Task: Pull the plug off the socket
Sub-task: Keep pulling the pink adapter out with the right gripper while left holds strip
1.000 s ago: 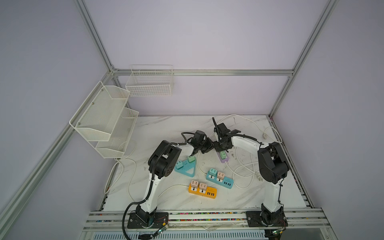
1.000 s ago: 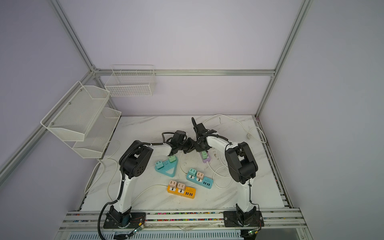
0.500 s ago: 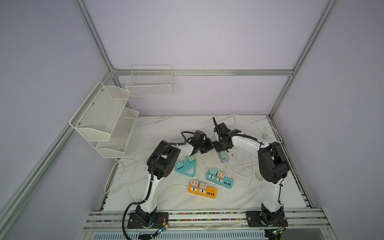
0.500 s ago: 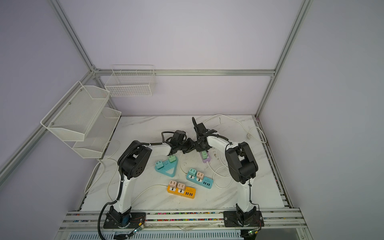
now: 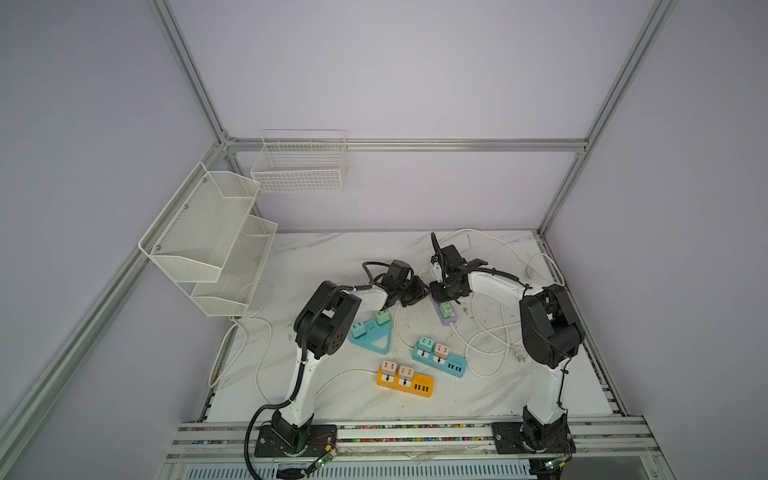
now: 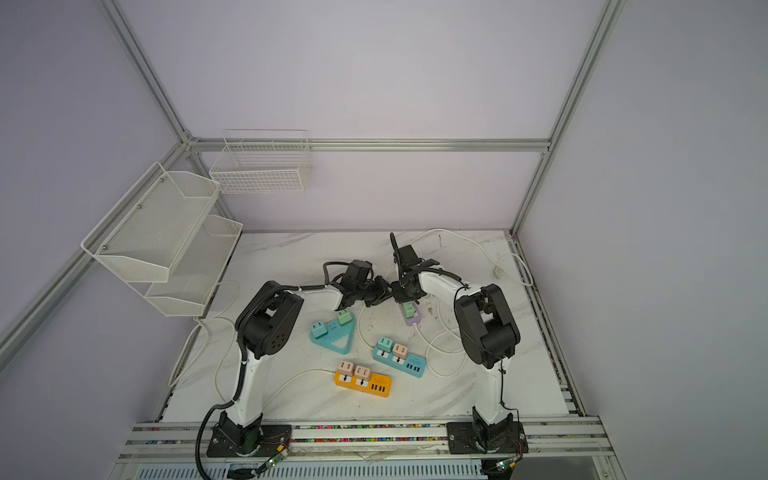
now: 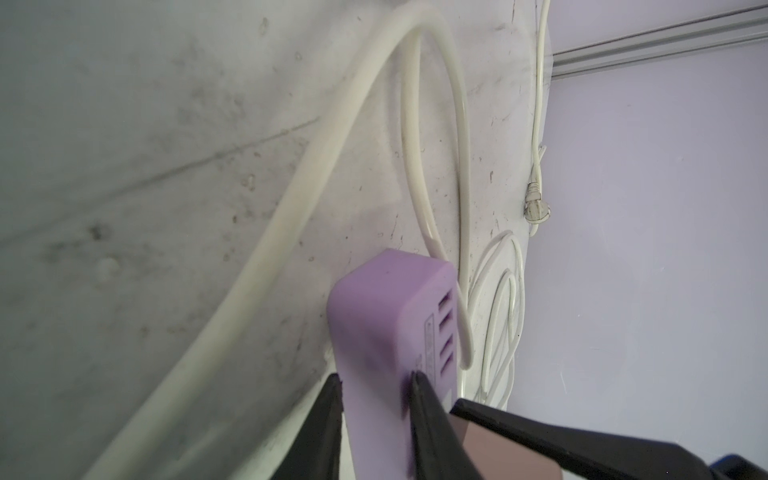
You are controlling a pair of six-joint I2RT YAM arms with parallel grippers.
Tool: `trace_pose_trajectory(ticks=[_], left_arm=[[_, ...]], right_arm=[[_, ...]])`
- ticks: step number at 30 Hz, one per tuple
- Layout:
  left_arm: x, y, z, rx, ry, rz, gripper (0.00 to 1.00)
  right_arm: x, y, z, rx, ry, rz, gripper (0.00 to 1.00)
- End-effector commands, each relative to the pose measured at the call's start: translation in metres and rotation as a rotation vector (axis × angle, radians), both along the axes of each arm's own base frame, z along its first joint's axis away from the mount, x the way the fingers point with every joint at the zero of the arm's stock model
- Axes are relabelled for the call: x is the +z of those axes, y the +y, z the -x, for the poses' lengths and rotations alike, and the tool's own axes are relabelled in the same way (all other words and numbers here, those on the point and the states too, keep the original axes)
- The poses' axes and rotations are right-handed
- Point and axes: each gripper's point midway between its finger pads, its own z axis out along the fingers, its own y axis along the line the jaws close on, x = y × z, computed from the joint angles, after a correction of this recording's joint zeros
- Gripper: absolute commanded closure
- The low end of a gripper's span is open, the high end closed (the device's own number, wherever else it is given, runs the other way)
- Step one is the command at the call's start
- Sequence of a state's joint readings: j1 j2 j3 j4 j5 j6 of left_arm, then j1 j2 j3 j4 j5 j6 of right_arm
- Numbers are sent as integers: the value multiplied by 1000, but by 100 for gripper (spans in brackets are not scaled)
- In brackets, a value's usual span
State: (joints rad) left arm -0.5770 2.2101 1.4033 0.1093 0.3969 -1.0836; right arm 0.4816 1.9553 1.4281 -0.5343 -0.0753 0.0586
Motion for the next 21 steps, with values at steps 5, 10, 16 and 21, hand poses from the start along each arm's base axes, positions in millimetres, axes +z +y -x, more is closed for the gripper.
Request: trace_pose_trajectory(ticks=[5,10,16,21], left_arm=[[-73,32,41,0,194,-220,74],[-75,33,45,-3,199,-236,74],[-81,33,47,3,211,-253,75],[-85,41,50,23,216,-286,76]], right_arm=[[25,19,-6,32,-94,-44,89],[26,-6,-16,-42,-108,10,89],[24,13,-8,0,-103,5,90],[27,7,-10,4,-97,-32,91]])
